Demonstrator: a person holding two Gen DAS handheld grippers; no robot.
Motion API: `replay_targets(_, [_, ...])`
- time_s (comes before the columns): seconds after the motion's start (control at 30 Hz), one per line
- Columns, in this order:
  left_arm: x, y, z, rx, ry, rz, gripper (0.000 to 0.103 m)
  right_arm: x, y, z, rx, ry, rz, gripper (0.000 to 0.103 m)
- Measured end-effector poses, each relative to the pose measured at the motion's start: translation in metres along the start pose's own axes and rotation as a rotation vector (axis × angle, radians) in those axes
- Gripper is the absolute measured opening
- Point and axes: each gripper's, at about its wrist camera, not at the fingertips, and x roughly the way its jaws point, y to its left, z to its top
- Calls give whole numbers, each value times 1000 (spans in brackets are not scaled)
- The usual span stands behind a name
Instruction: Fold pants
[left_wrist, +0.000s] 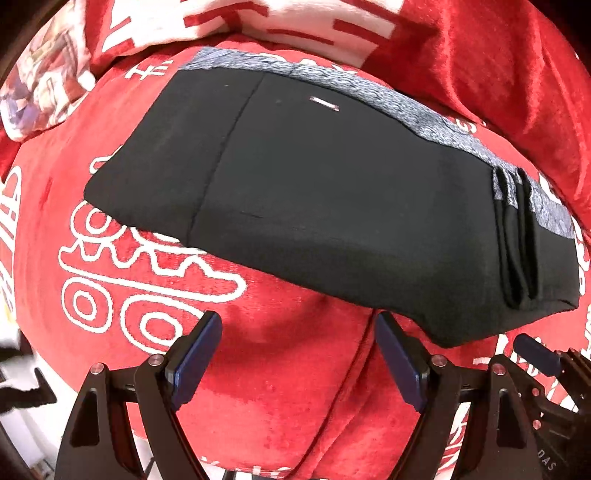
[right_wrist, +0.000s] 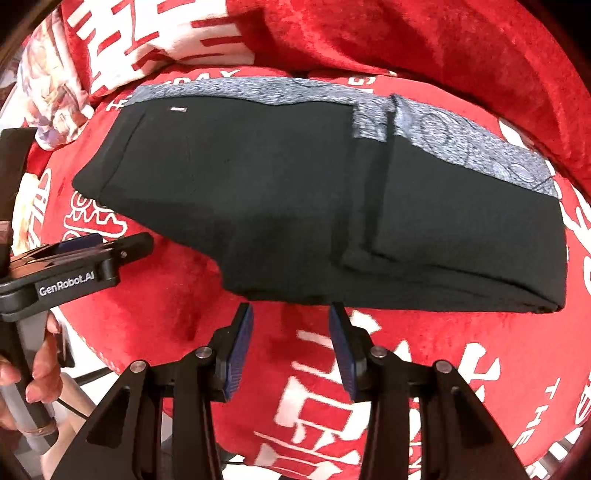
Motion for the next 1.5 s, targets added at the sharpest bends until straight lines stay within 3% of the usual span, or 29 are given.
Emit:
replay_targets(0.23, [-2, 33, 2, -50, 5, -26, 85, 2, 16, 11, -19, 1, 10, 46])
replay_targets(0.47, [-1, 53, -2, -74, 11, -27, 85, 0, 1, 9, 87, -7, 21, 46])
replay_targets(0.6, [-3, 65, -7, -81, 18, -33, 85, -13, -16, 0, 126, -72, -111, 46])
replay_targets(0.7, [-4, 64, -7, -75, 16, -38, 85, -16, -13, 1, 20, -112, -223, 46])
replay_targets(0.83, [2, 54, -1, -69, 17, -42, 85, -6, -1, 13, -139, -128, -293, 46])
replay_targets(0.9, [3, 49, 0, -71, 20, -43, 85, 10, 1, 21, -179, -92, -317, 44])
replay_targets(1.07, [4, 43, 0, -72, 21, -46, 85, 5, -18, 23, -39, -64, -221, 37])
replay_targets(1.1, [5, 42, 0, -72, 24, -46, 85, -1, -22, 21, 6, -68, -160, 36])
replay_targets(1.17, [6, 40, 1, -71, 24, -46, 85, -9, -36, 14, 152, -67, 102, 36])
replay_targets(1.3, [8, 32, 3, -61, 25, -51, 85, 6, -49, -4, 393, -13, 356, 36])
replay_targets(1.5, [9, 23, 3, -38, 26, -52, 85, 35, -53, -11, 571, -46, 462, 35])
